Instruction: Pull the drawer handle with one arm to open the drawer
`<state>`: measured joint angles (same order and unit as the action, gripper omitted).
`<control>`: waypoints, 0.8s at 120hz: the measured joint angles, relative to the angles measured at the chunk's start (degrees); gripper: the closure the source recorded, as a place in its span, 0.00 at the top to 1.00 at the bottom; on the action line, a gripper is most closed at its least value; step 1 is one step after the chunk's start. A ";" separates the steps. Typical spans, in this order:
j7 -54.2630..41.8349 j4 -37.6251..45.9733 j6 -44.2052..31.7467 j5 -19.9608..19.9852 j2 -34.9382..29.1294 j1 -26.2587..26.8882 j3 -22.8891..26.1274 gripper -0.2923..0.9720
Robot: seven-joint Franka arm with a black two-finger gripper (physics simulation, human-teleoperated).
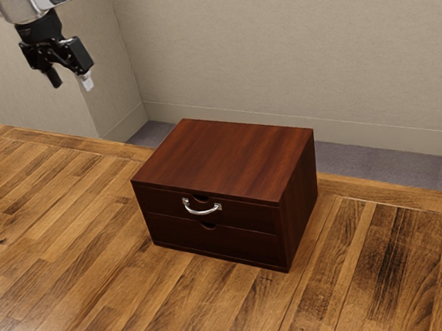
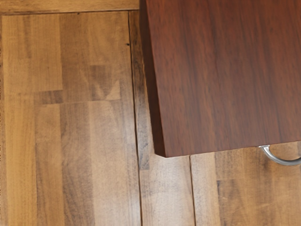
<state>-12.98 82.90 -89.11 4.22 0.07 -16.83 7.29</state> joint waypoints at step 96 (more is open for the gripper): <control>-36.46 -9.67 5.26 3.67 -3.66 -0.90 7.25 0.77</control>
<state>-49.44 73.24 -83.85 7.89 -3.60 -17.72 14.55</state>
